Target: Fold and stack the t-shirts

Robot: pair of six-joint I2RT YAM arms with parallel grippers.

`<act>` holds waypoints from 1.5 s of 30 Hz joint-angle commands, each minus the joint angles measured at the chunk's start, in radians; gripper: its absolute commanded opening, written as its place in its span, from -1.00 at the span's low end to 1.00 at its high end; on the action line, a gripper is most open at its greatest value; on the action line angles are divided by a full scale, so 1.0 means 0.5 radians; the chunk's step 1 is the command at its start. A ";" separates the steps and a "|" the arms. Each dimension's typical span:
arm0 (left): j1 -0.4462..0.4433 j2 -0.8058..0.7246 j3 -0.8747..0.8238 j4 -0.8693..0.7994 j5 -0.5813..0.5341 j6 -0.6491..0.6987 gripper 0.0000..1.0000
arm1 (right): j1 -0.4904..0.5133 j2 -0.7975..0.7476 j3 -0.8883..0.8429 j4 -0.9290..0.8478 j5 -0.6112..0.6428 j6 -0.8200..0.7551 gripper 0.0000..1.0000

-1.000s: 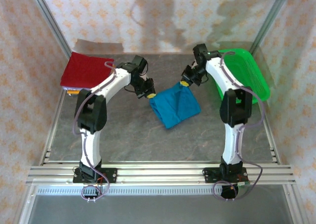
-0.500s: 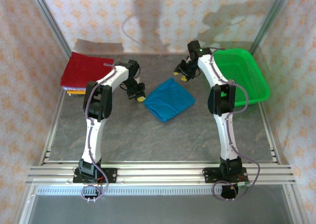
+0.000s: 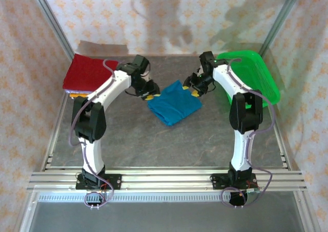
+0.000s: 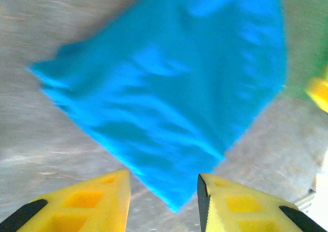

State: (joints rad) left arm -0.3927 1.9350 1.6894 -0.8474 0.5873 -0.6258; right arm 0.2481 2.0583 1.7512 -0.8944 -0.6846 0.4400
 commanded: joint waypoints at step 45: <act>-0.095 -0.180 -0.515 0.118 -0.251 -0.062 0.26 | 0.180 -0.308 -0.577 0.503 0.154 0.200 0.21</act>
State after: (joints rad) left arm -0.4385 1.8351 1.4651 -0.8848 0.4488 -0.5842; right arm 0.3710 1.8423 1.4158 -0.6514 -0.6437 0.5884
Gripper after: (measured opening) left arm 0.617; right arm 0.603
